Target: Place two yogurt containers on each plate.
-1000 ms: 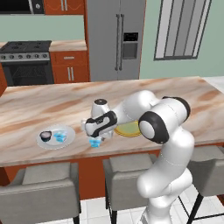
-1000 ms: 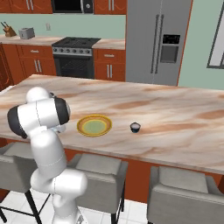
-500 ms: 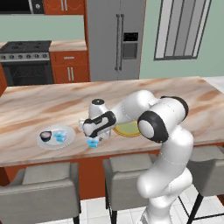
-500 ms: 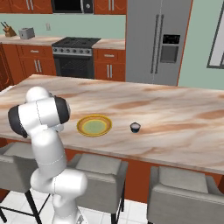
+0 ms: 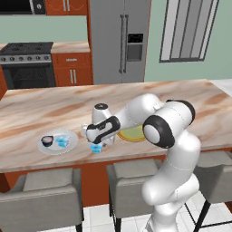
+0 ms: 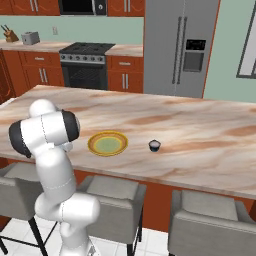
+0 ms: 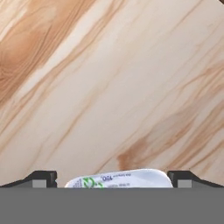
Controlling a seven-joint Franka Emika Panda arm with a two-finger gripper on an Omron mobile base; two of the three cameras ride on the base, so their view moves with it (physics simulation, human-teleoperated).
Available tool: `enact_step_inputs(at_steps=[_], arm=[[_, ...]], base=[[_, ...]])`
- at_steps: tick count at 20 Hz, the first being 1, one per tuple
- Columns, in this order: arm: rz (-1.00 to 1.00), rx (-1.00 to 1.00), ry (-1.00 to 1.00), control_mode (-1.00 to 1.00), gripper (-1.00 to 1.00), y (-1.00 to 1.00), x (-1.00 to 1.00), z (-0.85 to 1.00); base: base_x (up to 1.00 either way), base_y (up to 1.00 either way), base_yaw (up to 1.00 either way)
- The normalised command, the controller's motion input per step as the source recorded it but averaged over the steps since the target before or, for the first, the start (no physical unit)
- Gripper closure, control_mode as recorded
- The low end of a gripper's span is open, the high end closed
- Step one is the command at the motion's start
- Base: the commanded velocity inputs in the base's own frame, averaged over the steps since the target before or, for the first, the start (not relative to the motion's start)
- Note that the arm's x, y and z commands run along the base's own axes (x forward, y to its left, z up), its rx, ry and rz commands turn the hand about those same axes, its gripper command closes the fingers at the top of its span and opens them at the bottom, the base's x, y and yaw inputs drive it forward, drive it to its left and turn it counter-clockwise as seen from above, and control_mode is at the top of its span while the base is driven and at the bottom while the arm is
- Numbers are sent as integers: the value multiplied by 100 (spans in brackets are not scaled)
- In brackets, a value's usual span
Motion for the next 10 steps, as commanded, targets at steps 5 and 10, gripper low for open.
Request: enact_step_inputs(at_steps=[5,10], arm=[[0,0,-11,-100,-100,0,-18,-1],[0,0,-7,-100,-100,0,-16,-1]], base=[[0,0,0],[0,0,0]])
